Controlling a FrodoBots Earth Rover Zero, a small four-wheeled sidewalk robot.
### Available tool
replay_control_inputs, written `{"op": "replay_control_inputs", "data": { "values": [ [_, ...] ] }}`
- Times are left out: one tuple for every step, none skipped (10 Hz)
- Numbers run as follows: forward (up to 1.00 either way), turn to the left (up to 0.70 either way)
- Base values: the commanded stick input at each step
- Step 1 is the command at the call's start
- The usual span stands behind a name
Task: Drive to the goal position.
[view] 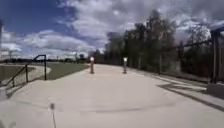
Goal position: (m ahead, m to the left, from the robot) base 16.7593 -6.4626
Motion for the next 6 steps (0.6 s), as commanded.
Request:
{"op": "replay_control_inputs", "data": {
  "values": [
    [1.0, 0.0],
    [1.0, 0.0],
    [1.0, 0.0],
    [1.0, 0.0],
    [1.0, 0.0],
    [1.0, 0.0]
  ]
}}
